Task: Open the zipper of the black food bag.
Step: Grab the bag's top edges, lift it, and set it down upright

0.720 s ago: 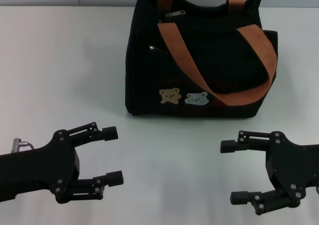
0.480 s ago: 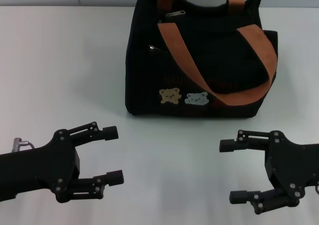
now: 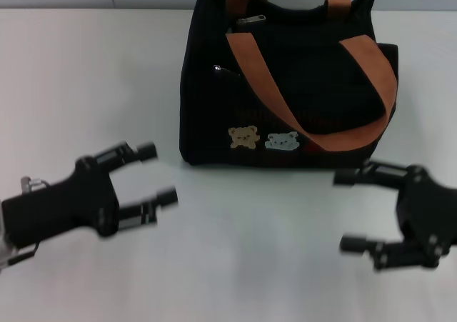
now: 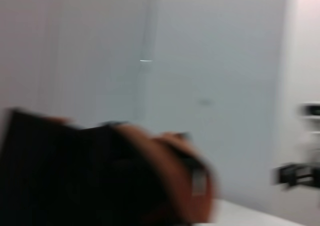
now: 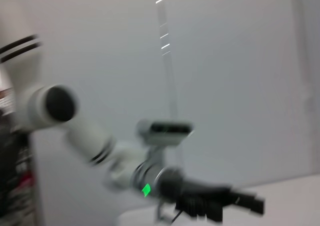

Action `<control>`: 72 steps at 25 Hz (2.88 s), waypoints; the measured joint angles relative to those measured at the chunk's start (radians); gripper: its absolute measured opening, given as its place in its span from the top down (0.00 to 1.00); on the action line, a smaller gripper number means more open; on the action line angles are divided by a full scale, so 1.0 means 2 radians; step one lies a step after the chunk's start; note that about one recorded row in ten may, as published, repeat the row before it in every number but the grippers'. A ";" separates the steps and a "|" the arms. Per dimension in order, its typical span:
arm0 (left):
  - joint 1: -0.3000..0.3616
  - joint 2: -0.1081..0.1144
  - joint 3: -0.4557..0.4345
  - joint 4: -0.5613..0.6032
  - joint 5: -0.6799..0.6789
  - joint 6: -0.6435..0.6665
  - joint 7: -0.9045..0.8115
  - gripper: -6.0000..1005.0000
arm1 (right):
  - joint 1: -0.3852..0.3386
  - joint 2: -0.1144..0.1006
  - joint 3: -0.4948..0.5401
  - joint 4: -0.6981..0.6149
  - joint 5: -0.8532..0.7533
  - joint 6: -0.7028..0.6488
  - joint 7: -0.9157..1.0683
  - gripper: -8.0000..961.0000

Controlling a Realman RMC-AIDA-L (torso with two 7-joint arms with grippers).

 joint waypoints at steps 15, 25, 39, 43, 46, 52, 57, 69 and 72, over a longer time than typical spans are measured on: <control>-0.099 -0.009 -0.094 -0.178 -0.015 -0.215 0.150 0.29 | -0.035 -0.004 0.130 0.012 0.008 0.006 0.001 0.11; -0.110 -0.010 -0.135 -0.227 -0.020 -0.255 0.218 0.39 | -0.045 -0.003 0.131 0.014 0.008 0.007 -0.001 0.11; -0.102 -0.010 -0.136 -0.232 -0.016 -0.242 0.218 0.80 | -0.045 -0.001 0.131 0.015 0.008 0.008 -0.003 0.11; -0.098 -0.010 -0.136 -0.229 -0.016 -0.240 0.220 0.84 | -0.045 -0.001 0.131 0.016 0.008 0.008 -0.002 0.11; -0.095 -0.009 -0.136 -0.228 -0.016 -0.237 0.237 0.87 | -0.045 -0.001 0.131 0.016 0.008 0.008 -0.002 0.11; -0.074 -0.006 -0.137 -0.194 -0.018 -0.188 0.259 0.88 | -0.044 -0.001 0.131 0.017 0.012 0.008 0.001 0.11; -0.044 -0.003 -0.168 -0.102 -0.019 -0.088 0.223 0.88 | -0.045 -0.001 0.131 0.017 0.019 0.008 0.003 0.11; -0.072 -0.003 -0.124 0.057 -0.022 0.092 0.143 0.90 | -0.044 0.004 0.132 0.060 0.083 0.048 0.004 0.11; -0.078 -0.005 -0.077 0.046 -0.023 0.080 0.165 0.91 | -0.043 0.013 0.132 0.102 0.137 0.113 -0.003 0.11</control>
